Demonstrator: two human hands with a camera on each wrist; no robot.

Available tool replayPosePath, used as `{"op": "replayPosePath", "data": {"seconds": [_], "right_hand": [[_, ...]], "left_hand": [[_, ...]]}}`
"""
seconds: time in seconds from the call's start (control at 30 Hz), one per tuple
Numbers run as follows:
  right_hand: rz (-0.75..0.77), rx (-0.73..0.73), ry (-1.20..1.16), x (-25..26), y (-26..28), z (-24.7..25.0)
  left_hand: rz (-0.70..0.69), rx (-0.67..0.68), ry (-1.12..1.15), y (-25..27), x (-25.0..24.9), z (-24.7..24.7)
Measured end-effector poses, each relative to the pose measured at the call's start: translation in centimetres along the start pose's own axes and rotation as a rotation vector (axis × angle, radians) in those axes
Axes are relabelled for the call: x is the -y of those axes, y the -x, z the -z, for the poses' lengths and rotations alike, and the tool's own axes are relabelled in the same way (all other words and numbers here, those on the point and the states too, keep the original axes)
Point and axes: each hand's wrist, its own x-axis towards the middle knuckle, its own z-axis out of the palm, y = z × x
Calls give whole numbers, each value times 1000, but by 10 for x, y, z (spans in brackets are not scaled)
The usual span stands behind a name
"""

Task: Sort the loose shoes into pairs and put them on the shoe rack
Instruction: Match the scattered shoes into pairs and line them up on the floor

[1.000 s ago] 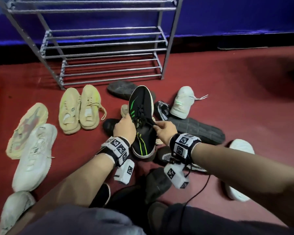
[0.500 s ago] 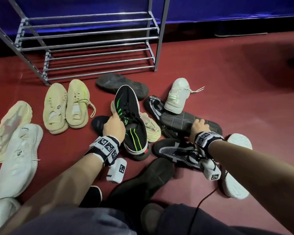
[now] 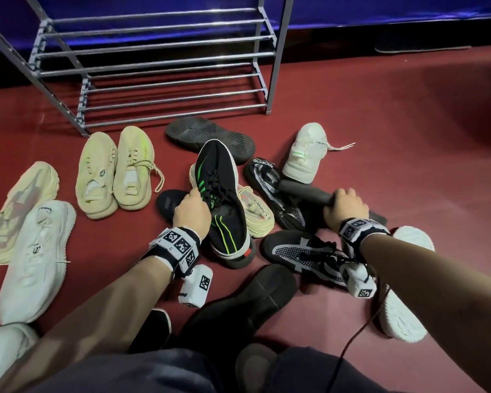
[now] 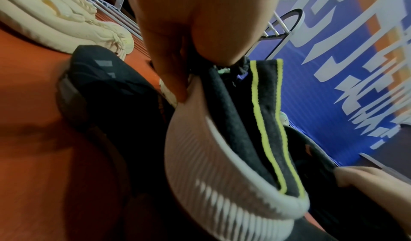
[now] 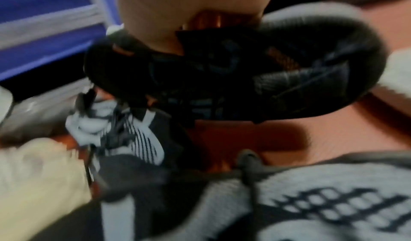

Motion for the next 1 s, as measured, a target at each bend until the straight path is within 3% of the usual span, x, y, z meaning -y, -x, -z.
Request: {"op": "replayPosePath", "data": {"seconds": [0.33,0.53,0.6,0.7,0.77,0.8,0.9,1.0], "right_hand": [[-347,-117,-1013,-10,-18,29],[-328,-9,-1038,-5,-30,24],[-241,73,-797,-3,-32,21],[-19,-86,-415,12,-20,23],[283,-195,-332,31,2,27],[477,-174,-267,41,15,25],[1003,11,-1,74,58,10],[1165,351,245,102,99,-8]], "left_hand": [[-54,-51,69,5,2,4],[-60,-53,87,6,7,3],[-53,-54,86,6,10,4],[-31,-59,80,5,18,6],[1,-70,81,5,24,7],[20,-77,85,5,26,8],[60,-87,104,7,35,12],[57,-65,108,13,44,18]]}}
